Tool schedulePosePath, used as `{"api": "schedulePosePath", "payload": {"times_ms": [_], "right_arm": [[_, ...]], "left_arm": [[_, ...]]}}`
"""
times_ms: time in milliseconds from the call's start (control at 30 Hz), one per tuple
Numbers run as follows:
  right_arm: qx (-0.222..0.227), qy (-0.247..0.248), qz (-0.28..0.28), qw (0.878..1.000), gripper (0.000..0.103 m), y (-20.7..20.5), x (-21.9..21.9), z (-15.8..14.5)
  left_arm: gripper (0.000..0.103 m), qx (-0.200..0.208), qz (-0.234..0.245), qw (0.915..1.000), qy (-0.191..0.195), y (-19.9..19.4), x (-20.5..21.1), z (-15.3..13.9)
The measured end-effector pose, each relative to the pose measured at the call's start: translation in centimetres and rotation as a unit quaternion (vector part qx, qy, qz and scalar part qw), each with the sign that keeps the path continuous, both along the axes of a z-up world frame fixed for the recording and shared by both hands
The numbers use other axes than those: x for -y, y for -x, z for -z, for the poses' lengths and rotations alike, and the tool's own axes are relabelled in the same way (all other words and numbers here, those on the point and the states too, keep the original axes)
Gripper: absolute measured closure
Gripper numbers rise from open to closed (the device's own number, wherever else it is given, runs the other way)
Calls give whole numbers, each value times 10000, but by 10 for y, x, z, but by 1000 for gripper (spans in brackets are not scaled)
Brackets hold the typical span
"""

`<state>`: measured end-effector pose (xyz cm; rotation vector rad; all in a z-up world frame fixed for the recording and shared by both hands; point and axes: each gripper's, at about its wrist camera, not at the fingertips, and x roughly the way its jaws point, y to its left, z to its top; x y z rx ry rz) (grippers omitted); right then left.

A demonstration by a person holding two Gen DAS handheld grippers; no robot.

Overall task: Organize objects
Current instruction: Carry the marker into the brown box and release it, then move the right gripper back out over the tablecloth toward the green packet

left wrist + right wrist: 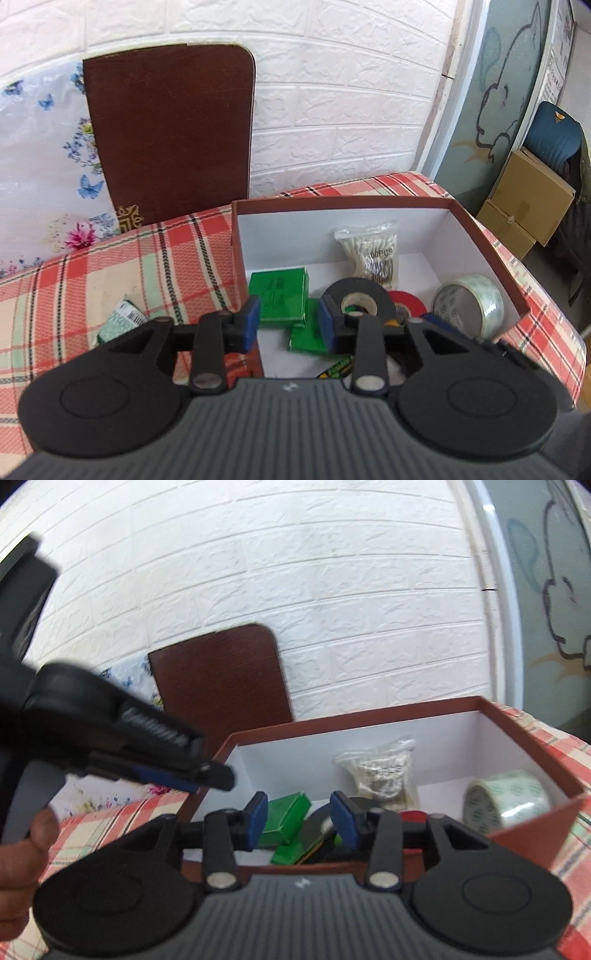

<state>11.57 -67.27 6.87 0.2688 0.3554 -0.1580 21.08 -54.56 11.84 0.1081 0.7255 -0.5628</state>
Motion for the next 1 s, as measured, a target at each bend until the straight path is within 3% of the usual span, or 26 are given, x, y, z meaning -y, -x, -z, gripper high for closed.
{"api": "schedulePosePath", "payload": {"times_ms": [467,600,800,1000], "right_arm": [[199,-29,458,9988,56,74,1,-36],[239,53,417,9988,54,82,-7,-42],[212,147,401,9989,47,90,-14,-45],[153,105,461,9988,28,92,-12,-43]], "left_arm": [[45,610,-236,9962,-578,67,-24,1],[40,655,-309,9958,-564,78,-33,1],[29,816,-417,9936,-663,92,-39,4],[19,851,-569,9922,-707,96,-46,7]]}}
